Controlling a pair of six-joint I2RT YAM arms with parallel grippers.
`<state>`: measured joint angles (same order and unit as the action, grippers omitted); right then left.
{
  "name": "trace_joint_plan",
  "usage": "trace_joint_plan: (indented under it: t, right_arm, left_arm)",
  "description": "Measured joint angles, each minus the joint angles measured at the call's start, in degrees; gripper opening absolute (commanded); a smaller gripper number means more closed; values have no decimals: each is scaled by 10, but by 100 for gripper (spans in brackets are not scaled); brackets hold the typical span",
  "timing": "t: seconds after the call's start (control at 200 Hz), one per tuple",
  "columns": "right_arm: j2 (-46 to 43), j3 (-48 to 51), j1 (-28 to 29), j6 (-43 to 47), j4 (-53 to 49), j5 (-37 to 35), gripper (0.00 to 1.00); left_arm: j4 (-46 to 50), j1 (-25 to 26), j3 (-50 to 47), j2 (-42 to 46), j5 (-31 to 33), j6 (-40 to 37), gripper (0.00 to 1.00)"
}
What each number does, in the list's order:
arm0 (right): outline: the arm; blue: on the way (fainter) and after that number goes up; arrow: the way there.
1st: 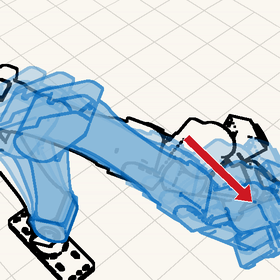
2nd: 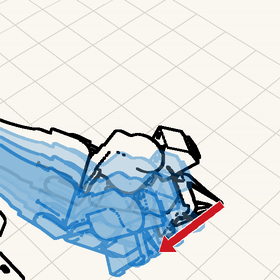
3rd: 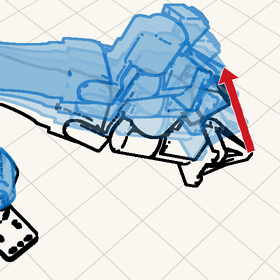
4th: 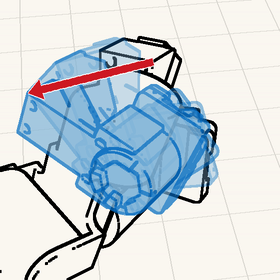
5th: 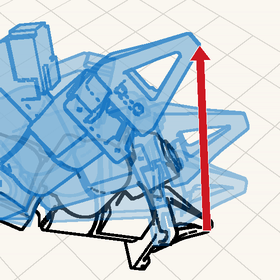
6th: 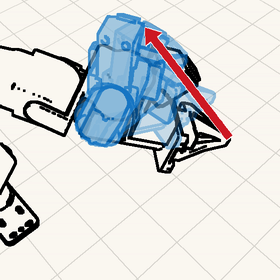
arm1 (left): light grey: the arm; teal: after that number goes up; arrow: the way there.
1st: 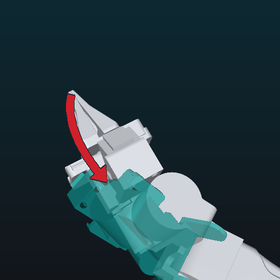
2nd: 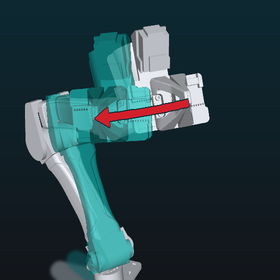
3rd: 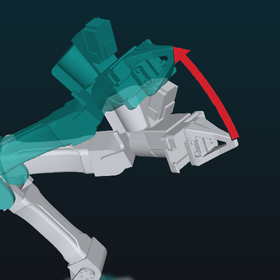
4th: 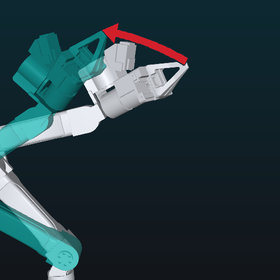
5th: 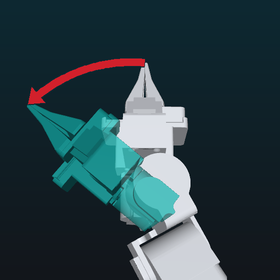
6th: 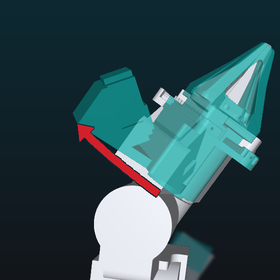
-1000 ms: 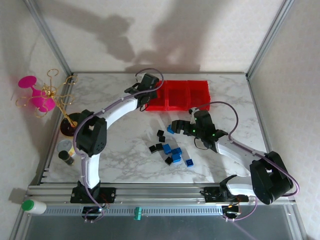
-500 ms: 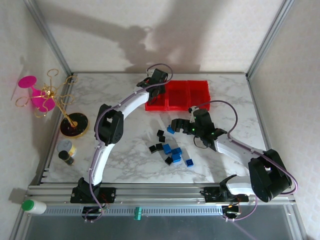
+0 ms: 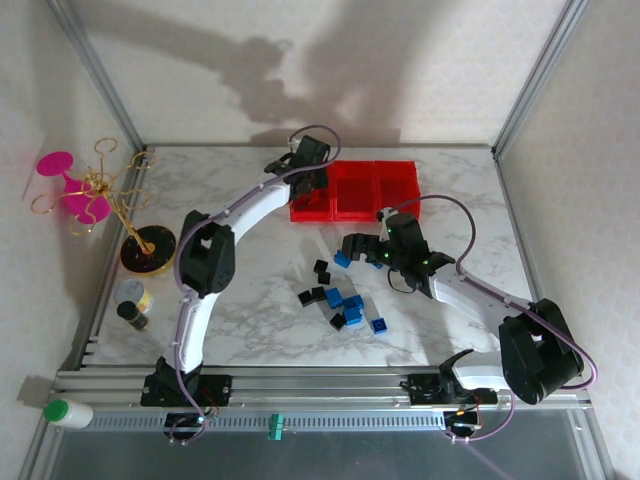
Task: Sort the legos into containers by color
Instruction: Place the lego in the container, then pick up the lego from the center of the table.
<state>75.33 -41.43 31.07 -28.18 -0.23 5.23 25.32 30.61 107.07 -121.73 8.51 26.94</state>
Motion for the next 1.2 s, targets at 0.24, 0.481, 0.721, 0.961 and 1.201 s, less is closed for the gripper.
trace_joint_plan:
  t: [0.24, 0.481, 0.721, 0.961, 1.201]
  right_arm:
    - [7, -27, 25, 10, -47, -29, 95]
    - [61, -71, 64, -10, -69, -66, 90]
    - [134, -99, 80, -71, -69, -95, 85]
    - [189, -120, 80, -128, -64, -118, 80]
    - [235, -147, 96, -157, -64, -143, 73]
  left_arm:
    - [-89, 19, -225, 211, -22, 9, 63]
    - [-125, 35, -394, 316, -28, 35, 76]
    - [-139, 50, -488, 389, -28, 66, 89]
    - [-151, 50, -533, 432, -24, 92, 99]
    - [-155, 50, -540, 440, -18, 106, 100]
